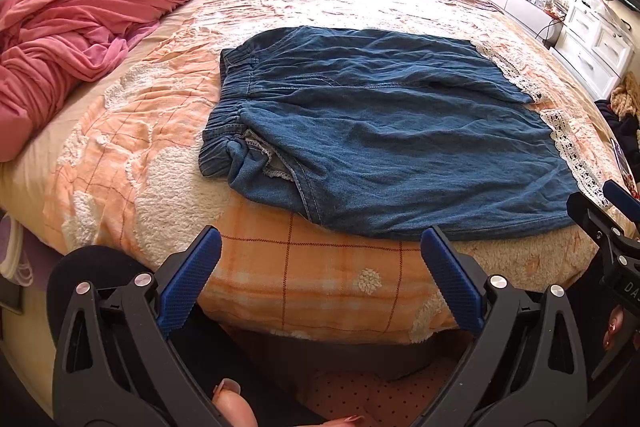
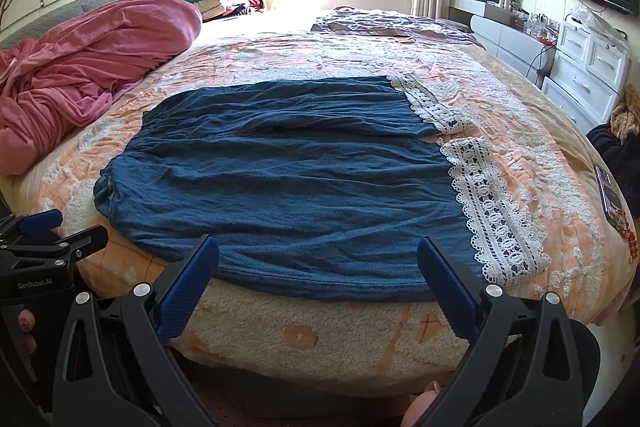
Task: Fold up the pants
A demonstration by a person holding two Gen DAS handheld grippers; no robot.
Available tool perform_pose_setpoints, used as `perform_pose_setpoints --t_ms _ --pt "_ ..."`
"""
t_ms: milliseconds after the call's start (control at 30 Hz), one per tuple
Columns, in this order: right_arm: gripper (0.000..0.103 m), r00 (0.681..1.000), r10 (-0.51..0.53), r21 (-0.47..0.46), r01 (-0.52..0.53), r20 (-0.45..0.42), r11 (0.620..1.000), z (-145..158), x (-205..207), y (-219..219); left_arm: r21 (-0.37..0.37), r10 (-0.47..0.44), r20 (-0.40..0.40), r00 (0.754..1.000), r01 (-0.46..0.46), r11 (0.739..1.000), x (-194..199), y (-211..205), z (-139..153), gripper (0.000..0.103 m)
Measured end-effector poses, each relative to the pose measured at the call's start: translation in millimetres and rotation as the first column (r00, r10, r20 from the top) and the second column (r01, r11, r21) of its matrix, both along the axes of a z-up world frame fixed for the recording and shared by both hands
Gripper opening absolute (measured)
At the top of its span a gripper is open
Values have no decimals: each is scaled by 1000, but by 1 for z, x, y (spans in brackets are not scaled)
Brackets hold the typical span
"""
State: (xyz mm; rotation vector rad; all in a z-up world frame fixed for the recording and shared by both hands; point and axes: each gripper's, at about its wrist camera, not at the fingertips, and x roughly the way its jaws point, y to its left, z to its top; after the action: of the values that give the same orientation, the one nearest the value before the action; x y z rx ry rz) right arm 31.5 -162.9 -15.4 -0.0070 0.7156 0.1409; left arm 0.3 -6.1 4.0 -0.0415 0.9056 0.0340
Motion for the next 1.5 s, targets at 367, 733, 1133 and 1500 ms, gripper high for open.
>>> perform_pose_setpoints --t_ms 367,733,1133,1500 --pt "99 1000 6 2 -6 -2 1000 -1 4 3 -5 2 4 1000 -2 1000 2 2 1 94" --pt "99 1000 20 -2 -20 -3 1000 2 15 7 -12 -5 5 1000 5 1000 7 2 -1 94" --pt "99 998 57 9 -57 -9 998 8 45 19 -25 -11 8 1000 11 1000 36 5 2 94" --pt "99 986 164 54 -162 -19 985 22 115 42 -55 44 -9 999 -44 997 106 49 10 94"
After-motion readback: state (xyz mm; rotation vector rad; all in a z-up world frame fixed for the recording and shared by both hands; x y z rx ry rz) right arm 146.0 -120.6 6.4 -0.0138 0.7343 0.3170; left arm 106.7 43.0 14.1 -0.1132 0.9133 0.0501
